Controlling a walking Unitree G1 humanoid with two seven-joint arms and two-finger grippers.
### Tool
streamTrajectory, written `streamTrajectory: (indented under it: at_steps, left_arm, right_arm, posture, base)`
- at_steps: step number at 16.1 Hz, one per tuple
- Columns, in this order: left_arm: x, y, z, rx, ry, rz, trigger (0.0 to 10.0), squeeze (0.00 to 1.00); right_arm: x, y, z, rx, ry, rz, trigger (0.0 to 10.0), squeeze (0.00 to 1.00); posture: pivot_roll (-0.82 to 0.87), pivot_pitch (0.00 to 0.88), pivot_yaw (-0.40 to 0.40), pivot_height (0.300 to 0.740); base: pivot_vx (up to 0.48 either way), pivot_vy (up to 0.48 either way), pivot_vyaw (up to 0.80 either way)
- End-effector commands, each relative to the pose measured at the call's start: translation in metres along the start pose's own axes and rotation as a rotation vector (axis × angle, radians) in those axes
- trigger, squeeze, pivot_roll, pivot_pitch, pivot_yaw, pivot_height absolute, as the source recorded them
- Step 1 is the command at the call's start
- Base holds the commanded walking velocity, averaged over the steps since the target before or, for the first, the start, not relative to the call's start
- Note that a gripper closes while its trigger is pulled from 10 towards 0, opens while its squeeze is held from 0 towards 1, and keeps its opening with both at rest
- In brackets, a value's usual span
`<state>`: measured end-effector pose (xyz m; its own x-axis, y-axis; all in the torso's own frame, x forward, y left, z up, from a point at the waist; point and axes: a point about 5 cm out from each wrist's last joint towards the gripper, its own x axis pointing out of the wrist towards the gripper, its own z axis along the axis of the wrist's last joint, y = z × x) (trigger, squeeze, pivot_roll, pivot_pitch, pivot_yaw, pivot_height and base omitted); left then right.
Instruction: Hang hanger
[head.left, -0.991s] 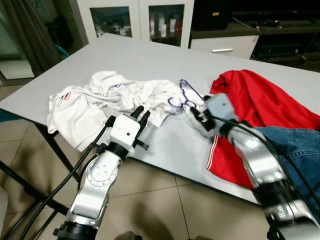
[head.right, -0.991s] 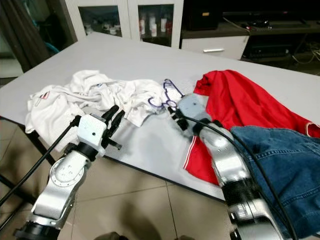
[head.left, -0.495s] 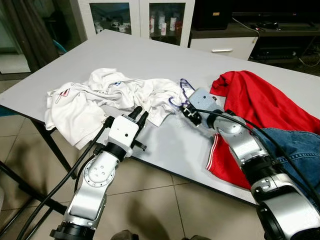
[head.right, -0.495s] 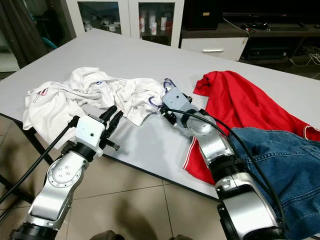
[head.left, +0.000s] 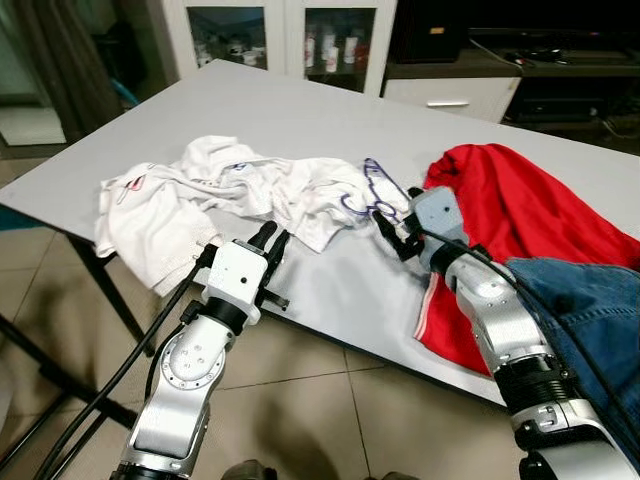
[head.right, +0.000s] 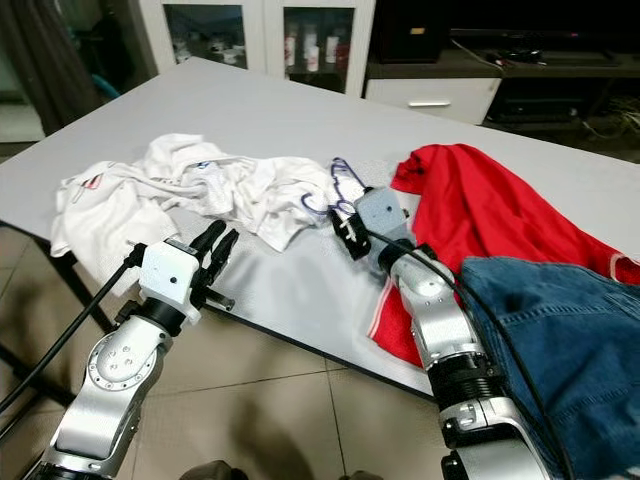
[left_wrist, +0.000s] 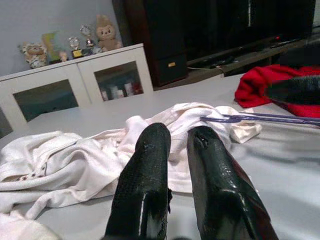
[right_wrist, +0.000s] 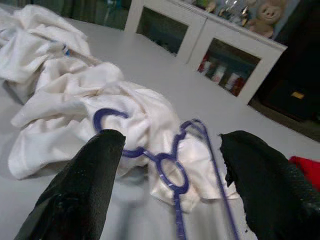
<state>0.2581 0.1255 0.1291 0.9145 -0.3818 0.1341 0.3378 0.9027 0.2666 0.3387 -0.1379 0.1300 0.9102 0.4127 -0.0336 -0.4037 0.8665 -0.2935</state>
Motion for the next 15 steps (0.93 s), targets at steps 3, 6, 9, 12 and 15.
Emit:
streamTrajectory:
  at_steps: [3,6,9,12,15]
  left_arm:
    - [0.001,-0.003,0.003,-0.059,-0.008,0.01,10.0,0.0]
    - [-0.007,-0.004,-0.002,-0.112,0.019,0.017,10.0,0.0]
    - [-0.016,0.003,-0.007,-0.113,0.046,0.009,10.0,0.0]
    - [-0.02,0.005,-0.005,-0.108,0.049,-0.036,10.0,0.0]
    - [-0.028,-0.002,-0.006,-0.127,0.051,-0.066,10.0,0.0]
  right_arm:
    - [-0.036,0.008,0.011,0.104,-0.147,-0.05,10.0,0.0]
    - [-0.071,0.013,0.008,0.16,-0.194,-0.097,10.0,0.0]
    - [-0.103,0.019,-0.003,0.171,-0.141,-0.091,10.0,0.0]
    - [-0.13,0.021,-0.004,0.159,-0.111,-0.112,10.0,0.0]
    - [-0.137,0.028,-0.007,0.174,-0.098,-0.14,10.0,0.0]
  posture:
    - [-0.03,0.0,0.008,0.74]
    - [-0.04,0.0,0.023,0.74]
    - [-0.07,0.0,0.054,0.74]
    - [-0.1,0.0,0.084,0.74]
    - [-0.11,0.0,0.101,0.74]
  base:
    - [0.0,0.0,0.0]
    - [0.0,0.0,0.0]
    - [0.0,0.0,0.0]
    - [0.0,0.0,0.0]
    - [0.0,0.0,0.0]
